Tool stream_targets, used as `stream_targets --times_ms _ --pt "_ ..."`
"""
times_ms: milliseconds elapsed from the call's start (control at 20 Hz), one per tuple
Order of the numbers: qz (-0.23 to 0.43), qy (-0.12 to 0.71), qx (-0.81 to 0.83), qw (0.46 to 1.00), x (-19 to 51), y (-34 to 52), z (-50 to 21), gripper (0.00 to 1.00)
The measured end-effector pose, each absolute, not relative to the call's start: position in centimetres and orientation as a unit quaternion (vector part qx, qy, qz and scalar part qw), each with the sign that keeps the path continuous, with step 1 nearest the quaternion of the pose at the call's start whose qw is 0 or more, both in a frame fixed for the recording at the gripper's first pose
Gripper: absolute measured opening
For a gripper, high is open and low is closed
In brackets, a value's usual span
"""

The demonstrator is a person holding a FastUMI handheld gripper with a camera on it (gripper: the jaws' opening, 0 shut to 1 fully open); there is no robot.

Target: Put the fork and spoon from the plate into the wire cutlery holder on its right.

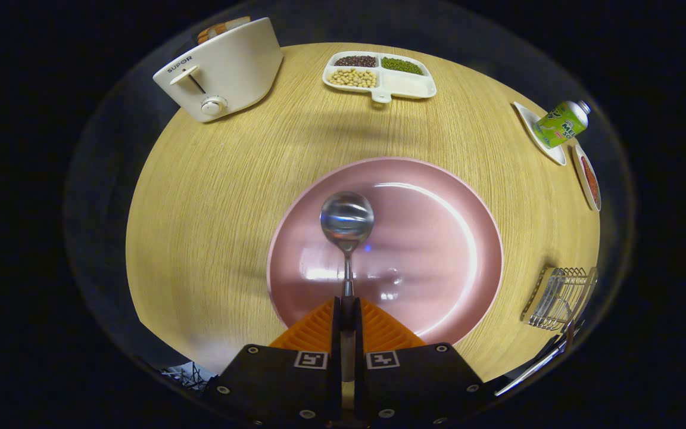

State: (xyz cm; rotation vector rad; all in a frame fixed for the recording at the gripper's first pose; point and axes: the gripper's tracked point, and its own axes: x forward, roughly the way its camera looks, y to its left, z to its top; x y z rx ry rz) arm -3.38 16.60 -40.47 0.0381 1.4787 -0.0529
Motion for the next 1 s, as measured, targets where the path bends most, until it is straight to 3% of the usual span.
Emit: stream_targets --times_ms 350,1000 --pt "-0.037 0.638 0.072 0.766 -2.4 13.7 -36.4 0.06" --pt "-0.143 0.595 0.105 0.784 -8.4 -4.4 -26.5 0.05"
